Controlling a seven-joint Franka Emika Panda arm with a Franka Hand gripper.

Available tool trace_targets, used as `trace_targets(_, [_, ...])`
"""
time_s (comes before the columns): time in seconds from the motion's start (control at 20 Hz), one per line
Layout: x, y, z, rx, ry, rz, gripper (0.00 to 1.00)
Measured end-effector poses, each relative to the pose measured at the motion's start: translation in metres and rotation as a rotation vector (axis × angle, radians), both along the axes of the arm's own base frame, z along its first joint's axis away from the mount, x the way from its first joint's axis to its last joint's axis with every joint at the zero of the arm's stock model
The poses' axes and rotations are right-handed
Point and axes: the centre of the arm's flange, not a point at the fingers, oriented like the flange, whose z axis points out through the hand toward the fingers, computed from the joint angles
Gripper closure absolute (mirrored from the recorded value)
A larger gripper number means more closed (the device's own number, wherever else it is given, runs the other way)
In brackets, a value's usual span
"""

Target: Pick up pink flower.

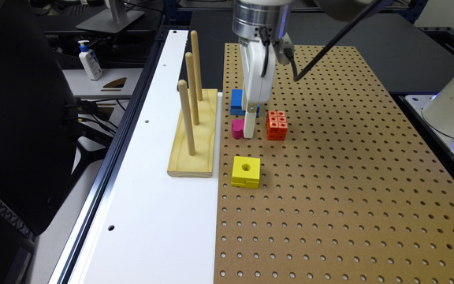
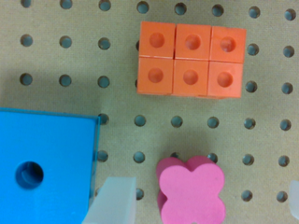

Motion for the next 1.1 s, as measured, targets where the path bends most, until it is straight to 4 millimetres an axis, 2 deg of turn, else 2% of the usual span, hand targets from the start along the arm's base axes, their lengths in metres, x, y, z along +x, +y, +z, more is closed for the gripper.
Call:
trace_targets(0.45, [0.007, 0.001, -0.015, 0.004, 0.008, -0.002, 0.0])
trace_targets(1.1, [0.013, 0.001, -0.013, 0.005, -0.001, -0.003, 0.0])
